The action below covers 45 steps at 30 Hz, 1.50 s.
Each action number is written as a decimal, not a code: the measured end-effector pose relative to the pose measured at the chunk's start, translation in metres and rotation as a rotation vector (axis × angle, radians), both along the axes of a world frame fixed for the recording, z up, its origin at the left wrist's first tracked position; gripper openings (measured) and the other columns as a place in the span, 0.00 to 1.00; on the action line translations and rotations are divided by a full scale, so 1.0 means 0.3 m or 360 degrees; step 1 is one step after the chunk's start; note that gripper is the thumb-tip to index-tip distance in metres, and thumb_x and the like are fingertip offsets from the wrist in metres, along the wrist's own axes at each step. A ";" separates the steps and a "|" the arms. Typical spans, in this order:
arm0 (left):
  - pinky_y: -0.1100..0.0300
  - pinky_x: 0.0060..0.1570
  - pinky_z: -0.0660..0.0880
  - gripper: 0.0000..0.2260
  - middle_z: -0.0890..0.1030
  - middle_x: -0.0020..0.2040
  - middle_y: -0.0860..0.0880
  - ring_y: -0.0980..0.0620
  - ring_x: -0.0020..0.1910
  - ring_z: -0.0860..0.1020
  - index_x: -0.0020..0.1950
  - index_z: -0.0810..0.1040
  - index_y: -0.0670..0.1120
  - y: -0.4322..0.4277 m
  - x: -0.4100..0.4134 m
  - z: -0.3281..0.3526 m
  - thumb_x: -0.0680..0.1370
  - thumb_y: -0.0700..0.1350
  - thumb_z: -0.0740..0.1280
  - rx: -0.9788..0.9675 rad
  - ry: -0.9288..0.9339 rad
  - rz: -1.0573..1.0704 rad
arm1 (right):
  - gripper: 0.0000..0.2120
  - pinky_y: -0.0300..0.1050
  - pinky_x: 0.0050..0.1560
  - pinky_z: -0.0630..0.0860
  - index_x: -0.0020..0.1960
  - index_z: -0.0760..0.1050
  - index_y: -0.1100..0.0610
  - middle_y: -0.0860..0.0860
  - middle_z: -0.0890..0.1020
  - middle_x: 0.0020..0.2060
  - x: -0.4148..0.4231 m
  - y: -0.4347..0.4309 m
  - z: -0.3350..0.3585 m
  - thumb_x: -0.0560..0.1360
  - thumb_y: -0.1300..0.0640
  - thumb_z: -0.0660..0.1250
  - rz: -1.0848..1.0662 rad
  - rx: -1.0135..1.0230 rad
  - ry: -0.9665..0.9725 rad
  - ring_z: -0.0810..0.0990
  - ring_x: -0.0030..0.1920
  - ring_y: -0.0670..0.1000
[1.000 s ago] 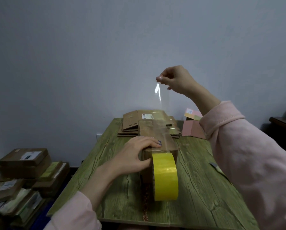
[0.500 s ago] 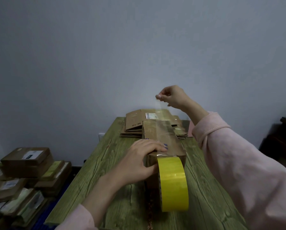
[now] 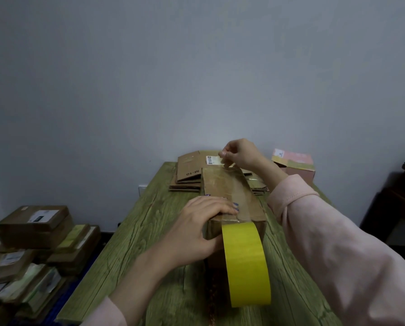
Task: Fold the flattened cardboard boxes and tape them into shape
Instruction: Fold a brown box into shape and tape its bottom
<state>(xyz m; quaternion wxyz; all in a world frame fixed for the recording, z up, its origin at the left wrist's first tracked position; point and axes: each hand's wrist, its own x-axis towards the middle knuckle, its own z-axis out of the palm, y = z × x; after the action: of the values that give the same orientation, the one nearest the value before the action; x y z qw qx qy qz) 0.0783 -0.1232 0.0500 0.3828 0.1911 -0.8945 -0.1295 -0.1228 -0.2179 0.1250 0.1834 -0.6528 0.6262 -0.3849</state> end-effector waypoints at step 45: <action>0.66 0.59 0.65 0.20 0.77 0.58 0.64 0.65 0.61 0.71 0.43 0.57 0.57 0.027 -0.014 0.019 0.66 0.58 0.70 0.0356 0.0004 0.0099 | 0.16 0.44 0.53 0.75 0.50 0.84 0.57 0.53 0.82 0.46 -0.013 -0.054 -0.068 0.66 0.49 0.77 -0.0335 0.0212 -0.0185 0.77 0.50 0.49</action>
<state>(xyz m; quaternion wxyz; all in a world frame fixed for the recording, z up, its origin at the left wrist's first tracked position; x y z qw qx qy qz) 0.0741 -0.1151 0.0558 0.3640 0.2601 -0.8676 -0.2170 -0.1268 -0.2340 0.1045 0.2208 -0.5465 0.7037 -0.3967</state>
